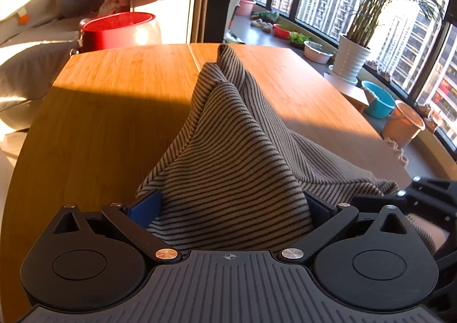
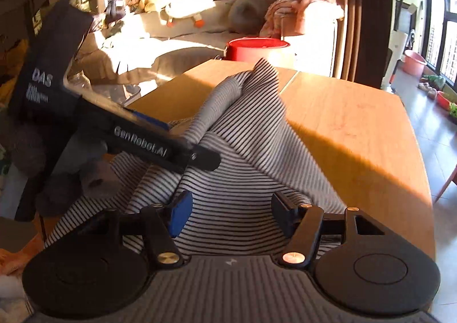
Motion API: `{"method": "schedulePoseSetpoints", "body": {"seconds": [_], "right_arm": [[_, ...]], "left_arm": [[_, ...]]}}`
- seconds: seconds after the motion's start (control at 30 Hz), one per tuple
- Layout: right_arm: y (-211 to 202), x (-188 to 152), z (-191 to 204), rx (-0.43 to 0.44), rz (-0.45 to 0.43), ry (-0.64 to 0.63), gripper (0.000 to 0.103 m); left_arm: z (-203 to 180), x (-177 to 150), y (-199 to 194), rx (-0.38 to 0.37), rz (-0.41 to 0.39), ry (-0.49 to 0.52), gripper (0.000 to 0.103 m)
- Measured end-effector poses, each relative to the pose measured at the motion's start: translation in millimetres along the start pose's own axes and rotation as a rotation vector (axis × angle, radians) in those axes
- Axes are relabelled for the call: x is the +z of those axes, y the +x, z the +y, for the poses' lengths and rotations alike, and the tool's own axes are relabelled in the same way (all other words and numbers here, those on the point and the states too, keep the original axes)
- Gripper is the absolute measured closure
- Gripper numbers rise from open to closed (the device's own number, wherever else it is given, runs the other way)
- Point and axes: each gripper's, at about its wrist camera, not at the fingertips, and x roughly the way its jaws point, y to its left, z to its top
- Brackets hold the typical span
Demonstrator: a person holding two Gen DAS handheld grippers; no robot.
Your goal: Fold clothes
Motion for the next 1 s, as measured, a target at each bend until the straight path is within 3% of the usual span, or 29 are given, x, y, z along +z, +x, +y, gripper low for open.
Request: {"method": "schedulePoseSetpoints", "body": {"seconds": [0.1,0.13,0.17,0.2,0.27,0.37,0.4,0.47,0.53,0.57,0.6,0.7,0.9,0.97,1.0], "right_arm": [[12.3,0.9,9.7,-0.006,-0.011,-0.019,0.042],[13.5,4.1,9.8,-0.003,-0.019,-0.014,0.051],[14.7,7.3,10.0,-0.001,-0.028,-0.008,0.088],[15.8,10.5,10.0,0.001,-0.037,-0.003,0.102],[8.5,26.3,0.1,-0.091,-0.11,-0.011,0.103],[2.4,43.0,-23.6,-0.216,-0.143,-0.001,0.103],[1.2,47.5,-31.1,-0.249,-0.142,0.001,0.098],[-2.3,41.4,-27.8,-0.154,-0.116,-0.023,0.095],[-0.3,27.5,-13.8,-0.057,-0.077,-0.053,0.074],[2.6,20.5,-7.2,-0.056,-0.072,-0.073,0.062],[5.4,13.5,-0.7,-0.055,-0.066,-0.094,0.058],[15.9,-4.2,5.8,-0.062,-0.037,-0.078,0.054],[14.7,-10.7,5.7,-0.089,-0.093,-0.063,0.048],[9.8,-5.8,7.4,-0.072,-0.109,-0.042,0.047],[7.4,-2.8,9.1,-0.056,-0.116,-0.034,0.044]], "left_arm": [[11.8,5.5,-10.1,-0.044,-0.033,-0.062,0.0],[15.1,7.5,-13.9,-0.039,-0.048,-0.073,0.0],[18.4,9.5,-17.8,-0.035,-0.062,-0.084,0.0],[21.7,11.5,-21.6,-0.03,-0.077,-0.094,0.0],[26.7,12.3,-28.2,-0.027,-0.096,-0.106,0.001],[23.5,8.2,-35.8,-0.057,-0.094,-0.088,0.002],[18.3,5.2,-36.4,-0.069,-0.084,-0.065,0.003],[5.3,-1.4,-33.8,-0.08,-0.056,-0.011,0.006],[-1.8,-5.8,-23.6,-0.079,-0.019,-0.001,0.016],[-4.4,-8.0,-17.2,-0.077,0.001,-0.002,0.02],[-4.3,-7.5,-18.4,-0.065,-0.01,0.011,0.021],[-4.1,-6.0,-22.1,-0.028,-0.041,0.049,0.03],[-3.5,-3.0,-29.5,0.045,-0.104,0.127,0.059],[-3.4,-2.0,-32.0,0.07,-0.125,0.153,0.078],[-3.3,-1.5,-33.2,0.082,-0.135,0.166,0.082]]}}
